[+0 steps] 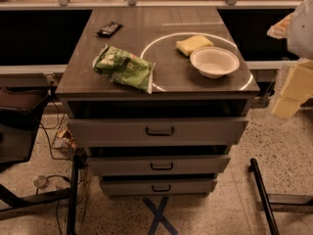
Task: Move green jalapeno chip bag near rxbar chocolate
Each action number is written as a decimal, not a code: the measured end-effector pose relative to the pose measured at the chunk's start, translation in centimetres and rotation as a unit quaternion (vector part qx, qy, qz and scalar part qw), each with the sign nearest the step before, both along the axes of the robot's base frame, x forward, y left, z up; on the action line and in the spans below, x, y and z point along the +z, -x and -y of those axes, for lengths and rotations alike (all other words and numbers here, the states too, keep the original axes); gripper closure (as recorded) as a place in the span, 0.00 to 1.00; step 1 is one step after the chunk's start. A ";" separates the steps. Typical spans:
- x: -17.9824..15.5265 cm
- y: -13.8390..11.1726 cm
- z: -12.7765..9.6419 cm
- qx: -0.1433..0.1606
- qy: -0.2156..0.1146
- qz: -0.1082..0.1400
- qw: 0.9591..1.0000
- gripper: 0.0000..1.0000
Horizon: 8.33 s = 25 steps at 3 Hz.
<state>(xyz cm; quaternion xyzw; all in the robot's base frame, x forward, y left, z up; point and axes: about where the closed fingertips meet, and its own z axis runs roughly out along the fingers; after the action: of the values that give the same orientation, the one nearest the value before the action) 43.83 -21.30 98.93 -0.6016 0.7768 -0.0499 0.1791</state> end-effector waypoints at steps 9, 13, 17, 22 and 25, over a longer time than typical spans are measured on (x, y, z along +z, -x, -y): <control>-3.2 -21.2 -17.0 0.016 -0.296 0.092 0.951 0.00; -10.5 -21.5 -26.0 0.058 -0.362 -0.007 0.930 0.42; -10.5 -21.7 -26.6 0.060 -0.361 -0.008 0.931 1.00; -3.2 -38.5 -20.7 -0.079 -0.254 0.101 0.959 1.00; -4.6 -43.6 -21.9 -0.042 -0.333 0.127 0.933 0.96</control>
Offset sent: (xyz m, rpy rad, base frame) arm 0.0679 0.0209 0.0251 0.1746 -0.2174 -0.0473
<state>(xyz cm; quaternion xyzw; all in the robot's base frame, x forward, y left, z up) 87.40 0.65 94.32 -0.4632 0.7439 0.1282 0.4643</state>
